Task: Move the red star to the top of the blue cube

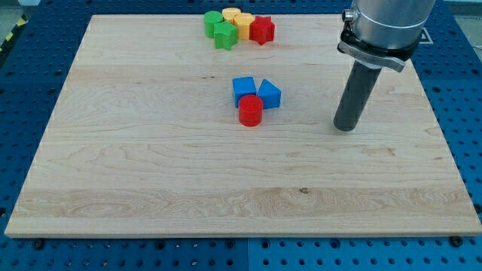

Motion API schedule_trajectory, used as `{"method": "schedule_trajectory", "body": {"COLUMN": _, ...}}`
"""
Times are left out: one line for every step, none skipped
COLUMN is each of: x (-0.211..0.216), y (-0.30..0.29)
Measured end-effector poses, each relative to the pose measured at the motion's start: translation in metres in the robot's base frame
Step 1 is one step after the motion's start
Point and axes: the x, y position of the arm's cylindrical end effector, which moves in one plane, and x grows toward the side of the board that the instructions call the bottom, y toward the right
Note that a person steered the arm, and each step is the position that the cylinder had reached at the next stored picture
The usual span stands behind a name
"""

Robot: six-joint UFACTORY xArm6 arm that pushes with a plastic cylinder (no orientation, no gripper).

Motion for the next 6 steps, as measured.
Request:
{"method": "schedule_trajectory", "body": {"x": 0.002, "y": 0.0}}
{"method": "schedule_trajectory", "body": {"x": 0.019, "y": 0.0}}
{"method": "schedule_trajectory", "body": {"x": 0.045, "y": 0.0}}
{"method": "schedule_trajectory", "body": {"x": 0.076, "y": 0.0}}
{"method": "schedule_trajectory", "body": {"x": 0.087, "y": 0.0}}
{"method": "schedule_trajectory", "body": {"x": 0.088, "y": 0.0}}
